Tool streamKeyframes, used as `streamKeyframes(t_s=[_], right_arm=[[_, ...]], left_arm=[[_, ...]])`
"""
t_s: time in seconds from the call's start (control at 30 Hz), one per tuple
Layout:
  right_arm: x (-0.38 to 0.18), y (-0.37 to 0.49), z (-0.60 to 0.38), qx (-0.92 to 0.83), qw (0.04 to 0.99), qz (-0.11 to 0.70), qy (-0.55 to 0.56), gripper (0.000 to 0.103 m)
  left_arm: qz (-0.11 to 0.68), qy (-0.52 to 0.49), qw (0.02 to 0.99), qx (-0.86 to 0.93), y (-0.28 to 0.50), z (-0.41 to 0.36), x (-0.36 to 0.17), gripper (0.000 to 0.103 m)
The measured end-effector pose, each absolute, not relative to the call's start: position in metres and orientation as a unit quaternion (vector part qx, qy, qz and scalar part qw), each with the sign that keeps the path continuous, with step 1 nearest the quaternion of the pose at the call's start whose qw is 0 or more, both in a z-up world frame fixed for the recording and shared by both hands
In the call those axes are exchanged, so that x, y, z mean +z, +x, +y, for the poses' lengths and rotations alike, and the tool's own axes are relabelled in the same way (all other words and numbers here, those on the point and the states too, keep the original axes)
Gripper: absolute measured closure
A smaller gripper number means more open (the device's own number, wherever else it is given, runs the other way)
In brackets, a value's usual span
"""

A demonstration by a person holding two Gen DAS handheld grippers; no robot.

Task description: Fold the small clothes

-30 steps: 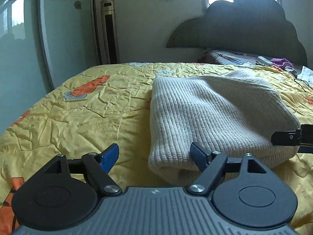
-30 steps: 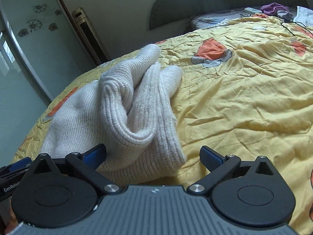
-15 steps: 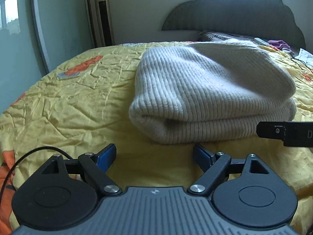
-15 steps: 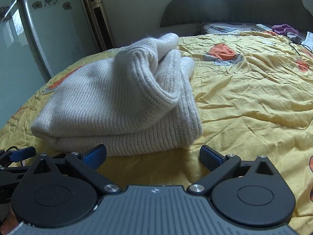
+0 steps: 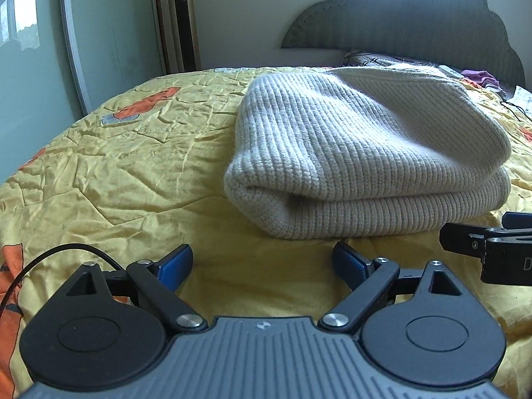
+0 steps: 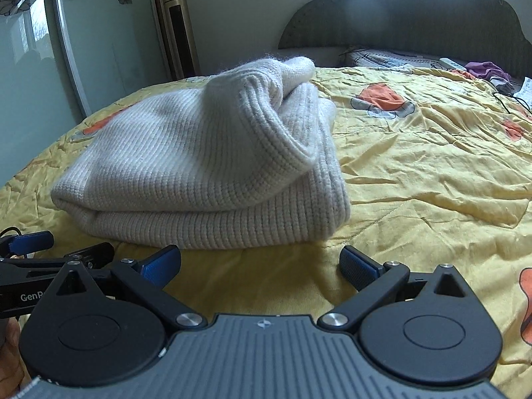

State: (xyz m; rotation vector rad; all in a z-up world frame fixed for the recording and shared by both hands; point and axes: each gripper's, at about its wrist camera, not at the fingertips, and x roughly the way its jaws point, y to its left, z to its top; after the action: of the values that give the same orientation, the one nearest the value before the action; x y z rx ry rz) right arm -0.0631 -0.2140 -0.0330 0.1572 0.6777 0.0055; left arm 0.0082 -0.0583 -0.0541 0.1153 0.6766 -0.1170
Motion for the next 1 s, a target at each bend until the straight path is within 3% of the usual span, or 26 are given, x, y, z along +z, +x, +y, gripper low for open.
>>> streamKeyframes(t_s=[0.27,1.0], right_arm=[[-0.0334,-0.0654,-0.2121,0.003,0.940,0.335,0.068,0.000],[-0.0348,-0.0694,-0.2086,0.005,0.939,0.341,0.046,0.000]], left_arm=[[0.337,0.044,0.939,-0.051,0.0102,-0.0560,-0.0548,0.005],[0.334,0.043,0.940,-0.048,0.0057,-0.0561,-0.0541,0.002]])
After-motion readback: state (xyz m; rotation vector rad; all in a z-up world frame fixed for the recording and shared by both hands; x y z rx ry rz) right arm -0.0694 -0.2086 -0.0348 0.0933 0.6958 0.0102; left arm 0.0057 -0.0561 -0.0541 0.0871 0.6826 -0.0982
